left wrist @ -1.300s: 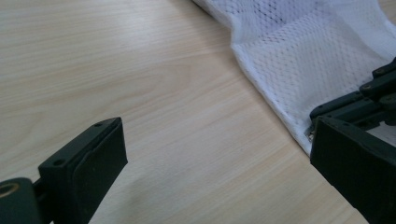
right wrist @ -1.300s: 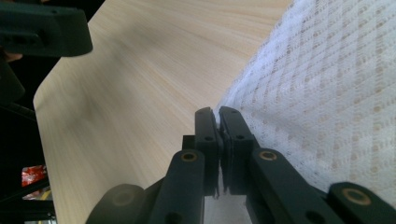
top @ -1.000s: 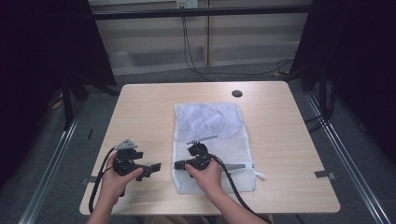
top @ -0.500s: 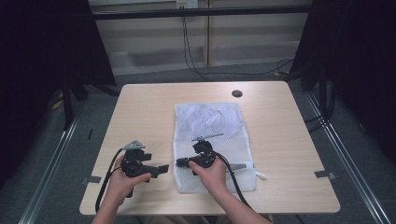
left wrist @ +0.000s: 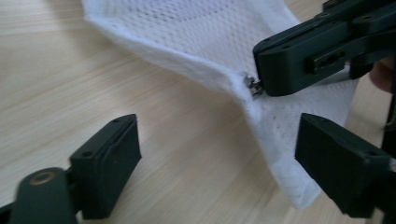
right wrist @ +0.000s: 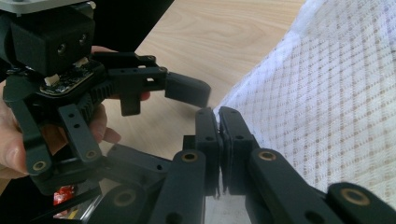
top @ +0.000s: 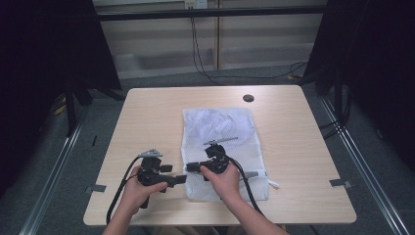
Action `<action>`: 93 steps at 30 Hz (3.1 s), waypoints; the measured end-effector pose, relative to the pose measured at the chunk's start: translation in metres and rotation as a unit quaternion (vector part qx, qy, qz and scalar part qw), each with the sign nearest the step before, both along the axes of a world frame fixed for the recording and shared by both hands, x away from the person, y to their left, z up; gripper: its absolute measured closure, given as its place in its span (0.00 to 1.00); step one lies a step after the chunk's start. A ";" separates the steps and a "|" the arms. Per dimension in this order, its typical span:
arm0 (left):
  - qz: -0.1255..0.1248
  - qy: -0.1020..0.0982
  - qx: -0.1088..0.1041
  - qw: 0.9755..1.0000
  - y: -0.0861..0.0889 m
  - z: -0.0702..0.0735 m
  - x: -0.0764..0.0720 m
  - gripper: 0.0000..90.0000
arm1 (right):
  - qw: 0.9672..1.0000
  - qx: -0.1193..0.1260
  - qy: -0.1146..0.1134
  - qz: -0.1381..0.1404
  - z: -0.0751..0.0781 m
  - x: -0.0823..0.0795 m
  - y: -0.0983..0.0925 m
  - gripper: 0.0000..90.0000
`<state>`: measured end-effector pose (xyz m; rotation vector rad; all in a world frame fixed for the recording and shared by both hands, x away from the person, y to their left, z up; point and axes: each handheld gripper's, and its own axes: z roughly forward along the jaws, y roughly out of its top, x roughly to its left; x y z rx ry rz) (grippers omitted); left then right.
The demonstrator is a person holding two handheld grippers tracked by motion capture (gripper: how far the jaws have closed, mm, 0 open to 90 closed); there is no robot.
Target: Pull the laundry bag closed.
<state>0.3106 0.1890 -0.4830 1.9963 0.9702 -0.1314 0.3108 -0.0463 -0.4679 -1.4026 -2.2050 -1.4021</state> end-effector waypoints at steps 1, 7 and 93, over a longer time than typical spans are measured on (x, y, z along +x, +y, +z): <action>-0.001 -0.006 -0.001 1.000 -0.001 0.000 0.000 0.19 | 1.000 -0.001 0.000 0.000 0.000 0.000 0.000 0.96; -0.009 0.000 -0.005 1.000 -0.005 -0.001 0.001 0.29 | 1.000 0.002 0.000 0.001 0.002 0.000 0.000 0.96; 0.012 0.117 -0.074 0.990 -0.009 -0.002 0.007 0.98 | 1.000 0.001 0.007 -0.003 0.003 0.001 -0.026 0.97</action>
